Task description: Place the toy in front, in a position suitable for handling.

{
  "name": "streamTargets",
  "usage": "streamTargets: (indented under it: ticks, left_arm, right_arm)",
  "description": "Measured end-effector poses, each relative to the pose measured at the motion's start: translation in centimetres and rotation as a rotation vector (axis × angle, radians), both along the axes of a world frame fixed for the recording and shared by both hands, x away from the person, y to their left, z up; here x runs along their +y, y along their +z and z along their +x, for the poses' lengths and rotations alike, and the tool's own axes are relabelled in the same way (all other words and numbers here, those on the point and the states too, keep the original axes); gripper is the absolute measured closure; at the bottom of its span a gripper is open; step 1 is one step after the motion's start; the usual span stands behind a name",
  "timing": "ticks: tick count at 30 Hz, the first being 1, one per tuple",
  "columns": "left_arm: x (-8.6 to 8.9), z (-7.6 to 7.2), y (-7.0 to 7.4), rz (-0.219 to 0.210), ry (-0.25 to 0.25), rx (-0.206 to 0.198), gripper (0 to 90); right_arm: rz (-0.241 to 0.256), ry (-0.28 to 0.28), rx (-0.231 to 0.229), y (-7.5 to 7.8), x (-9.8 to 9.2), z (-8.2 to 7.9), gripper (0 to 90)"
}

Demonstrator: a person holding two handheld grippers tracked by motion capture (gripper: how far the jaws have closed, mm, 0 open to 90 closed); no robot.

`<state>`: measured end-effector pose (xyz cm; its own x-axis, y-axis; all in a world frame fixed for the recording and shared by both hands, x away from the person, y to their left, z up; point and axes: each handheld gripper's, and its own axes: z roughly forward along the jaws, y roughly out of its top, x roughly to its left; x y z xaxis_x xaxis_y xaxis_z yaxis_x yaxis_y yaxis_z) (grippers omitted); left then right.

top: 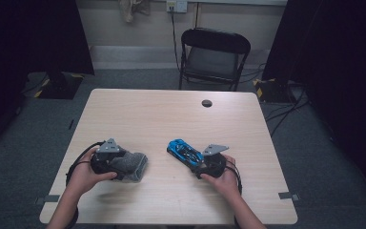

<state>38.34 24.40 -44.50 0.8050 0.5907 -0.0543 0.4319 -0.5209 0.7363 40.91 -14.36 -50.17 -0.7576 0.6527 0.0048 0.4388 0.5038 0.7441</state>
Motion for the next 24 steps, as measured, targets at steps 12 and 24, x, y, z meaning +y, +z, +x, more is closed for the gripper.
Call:
streamTargets:
  ticks: [12, 24]
  left_arm:
    - [1.4, 1.4, -1.5, 0.15, -0.075, -0.038, 20.6]
    - [0.7, 2.1, -3.3, 0.199, -0.116, 0.016, 16.0]
  right_arm:
    - [0.001, -0.002, 0.0, 0.0, 0.0, 0.0, 24.4]
    - [0.003, 0.0, 0.0, 0.0, 0.0, 0.0, 24.5]
